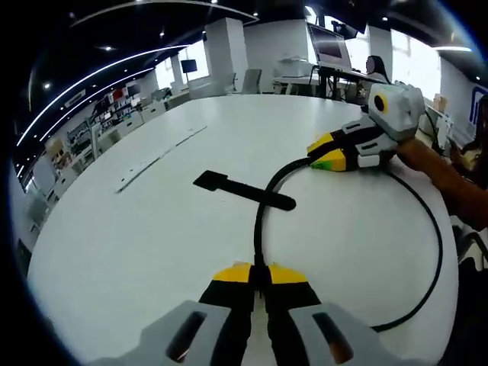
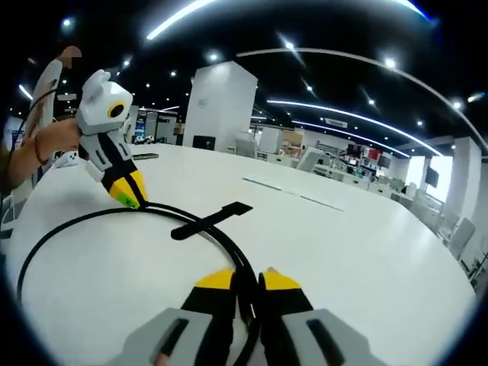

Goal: Find the charging cable on the desk, coil it up and secure with Velcro.

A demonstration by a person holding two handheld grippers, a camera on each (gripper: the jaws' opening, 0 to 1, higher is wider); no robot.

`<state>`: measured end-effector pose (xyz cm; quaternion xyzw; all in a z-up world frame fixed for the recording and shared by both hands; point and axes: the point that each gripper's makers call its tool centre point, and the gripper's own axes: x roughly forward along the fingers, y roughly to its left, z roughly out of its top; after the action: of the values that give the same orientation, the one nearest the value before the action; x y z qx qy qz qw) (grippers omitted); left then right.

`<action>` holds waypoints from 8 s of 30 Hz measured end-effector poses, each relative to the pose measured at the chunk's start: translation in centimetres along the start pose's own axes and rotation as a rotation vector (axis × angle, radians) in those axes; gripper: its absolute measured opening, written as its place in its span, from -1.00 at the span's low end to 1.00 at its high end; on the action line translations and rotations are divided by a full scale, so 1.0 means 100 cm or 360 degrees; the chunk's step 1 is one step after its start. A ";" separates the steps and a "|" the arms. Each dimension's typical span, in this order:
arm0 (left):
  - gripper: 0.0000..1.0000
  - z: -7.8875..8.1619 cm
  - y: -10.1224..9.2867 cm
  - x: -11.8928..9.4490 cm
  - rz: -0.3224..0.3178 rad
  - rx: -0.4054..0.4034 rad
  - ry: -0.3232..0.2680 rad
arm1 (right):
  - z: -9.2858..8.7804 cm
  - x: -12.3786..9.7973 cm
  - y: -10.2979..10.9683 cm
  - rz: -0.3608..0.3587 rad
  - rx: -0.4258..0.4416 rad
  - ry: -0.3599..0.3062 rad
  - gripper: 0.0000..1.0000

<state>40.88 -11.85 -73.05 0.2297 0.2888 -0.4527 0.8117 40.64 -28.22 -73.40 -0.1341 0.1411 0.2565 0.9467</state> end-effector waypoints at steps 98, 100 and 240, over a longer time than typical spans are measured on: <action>-0.88 0.004 0.052 0.010 -0.0082 -0.0172 -0.0324 | 0.044 0.061 0.063 0.0559 -0.0185 -0.0051 -0.27; -0.88 0.004 0.052 0.010 -0.0082 -0.0174 -0.0325 | 0.042 0.064 0.063 0.0561 -0.0182 -0.0045 -0.27; -0.87 0.004 0.054 0.010 -0.0096 -0.0146 -0.0356 | 0.078 0.101 0.020 0.0402 -0.0252 -0.0209 -0.91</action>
<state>46.07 -10.14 -72.85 0.1316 0.2238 -0.4859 0.8346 49.51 -19.44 -69.96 -0.1724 0.0739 0.3920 0.9006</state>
